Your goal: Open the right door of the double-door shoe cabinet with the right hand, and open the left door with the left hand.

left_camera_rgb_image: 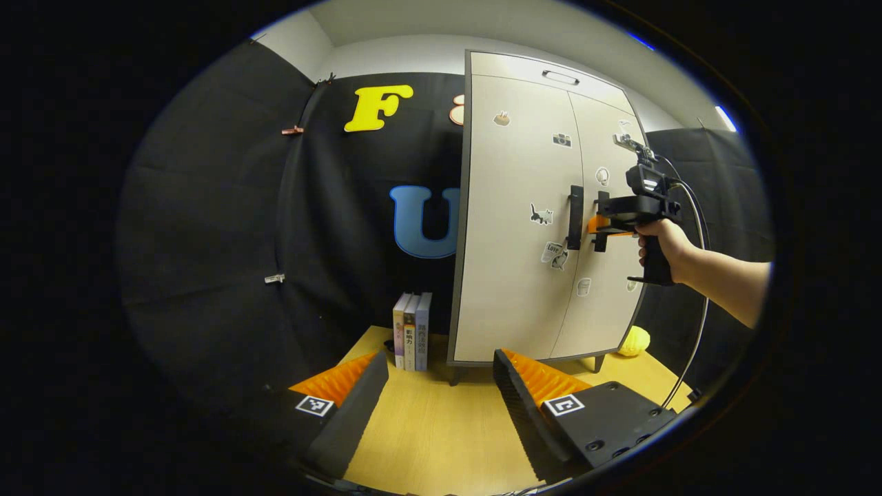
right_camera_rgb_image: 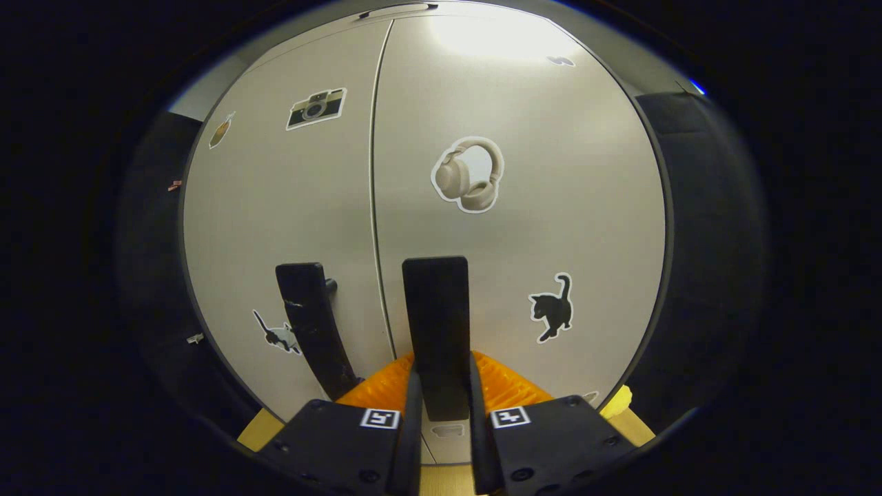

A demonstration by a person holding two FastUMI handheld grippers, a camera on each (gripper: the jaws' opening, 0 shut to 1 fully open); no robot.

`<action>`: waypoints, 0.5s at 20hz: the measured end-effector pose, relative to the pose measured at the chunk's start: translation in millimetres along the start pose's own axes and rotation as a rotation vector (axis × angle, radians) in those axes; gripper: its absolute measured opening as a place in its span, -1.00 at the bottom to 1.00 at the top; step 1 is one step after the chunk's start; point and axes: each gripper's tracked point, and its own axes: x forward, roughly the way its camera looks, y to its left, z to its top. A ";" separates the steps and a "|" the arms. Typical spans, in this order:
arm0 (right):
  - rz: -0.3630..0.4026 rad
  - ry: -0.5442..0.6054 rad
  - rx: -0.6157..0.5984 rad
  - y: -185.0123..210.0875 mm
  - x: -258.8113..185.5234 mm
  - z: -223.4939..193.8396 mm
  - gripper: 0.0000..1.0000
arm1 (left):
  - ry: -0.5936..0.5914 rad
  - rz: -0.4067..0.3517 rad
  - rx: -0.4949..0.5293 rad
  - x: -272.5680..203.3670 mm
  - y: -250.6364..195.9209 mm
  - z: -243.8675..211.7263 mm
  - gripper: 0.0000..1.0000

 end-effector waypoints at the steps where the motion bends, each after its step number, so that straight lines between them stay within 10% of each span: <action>1: 0.003 0.000 -0.003 -0.4 1.0 0.2 -0.36 | 0.007 -0.004 -0.008 -1.1 -0.6 -3.2 0.90; 10: 0.066 0.003 -0.050 1.1 -3.9 -0.8 -0.71 | 0.022 -0.004 -0.004 -3.7 -17.3 -6.8 0.89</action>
